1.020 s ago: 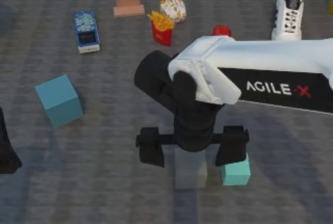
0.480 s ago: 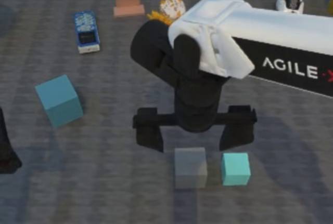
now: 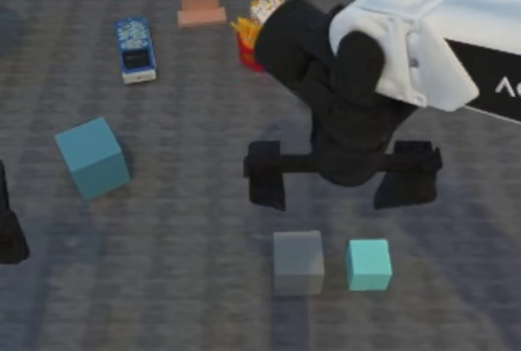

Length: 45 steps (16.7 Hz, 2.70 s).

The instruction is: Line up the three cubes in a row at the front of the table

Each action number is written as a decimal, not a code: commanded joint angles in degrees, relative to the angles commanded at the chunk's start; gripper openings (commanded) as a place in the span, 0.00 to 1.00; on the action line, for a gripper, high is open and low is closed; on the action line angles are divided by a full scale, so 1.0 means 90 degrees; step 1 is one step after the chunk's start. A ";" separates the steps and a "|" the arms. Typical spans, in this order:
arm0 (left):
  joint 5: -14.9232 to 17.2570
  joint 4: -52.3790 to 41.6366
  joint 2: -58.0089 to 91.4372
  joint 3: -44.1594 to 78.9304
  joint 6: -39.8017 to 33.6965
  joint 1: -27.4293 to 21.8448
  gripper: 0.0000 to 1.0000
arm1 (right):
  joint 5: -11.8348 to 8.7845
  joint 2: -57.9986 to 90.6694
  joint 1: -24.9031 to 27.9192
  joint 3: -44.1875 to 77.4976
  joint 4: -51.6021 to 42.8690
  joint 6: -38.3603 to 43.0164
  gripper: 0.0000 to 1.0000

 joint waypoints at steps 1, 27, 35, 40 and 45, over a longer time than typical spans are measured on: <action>0.0001 -0.0246 0.0374 0.0358 0.0188 -0.0033 1.00 | 0.0095 -0.0398 -0.0151 -0.0287 0.0187 -0.0184 1.00; -0.0009 -0.7013 1.2355 0.9979 0.5259 -0.0901 1.00 | -0.0406 -1.1953 -0.4861 -0.9765 0.7037 -0.4832 1.00; -0.0008 -0.6534 1.2506 0.9634 0.5275 -0.0887 1.00 | -0.0406 -1.1953 -0.4861 -0.9765 0.7037 -0.4832 1.00; -0.0004 -0.5189 1.2930 0.8767 0.5277 -0.0889 1.00 | -0.0406 -1.1953 -0.4861 -0.9765 0.7037 -0.4832 1.00; -0.0004 -0.5013 1.3003 0.8627 0.5280 -0.0889 1.00 | -0.0406 -1.1953 -0.4861 -0.9765 0.7037 -0.4832 1.00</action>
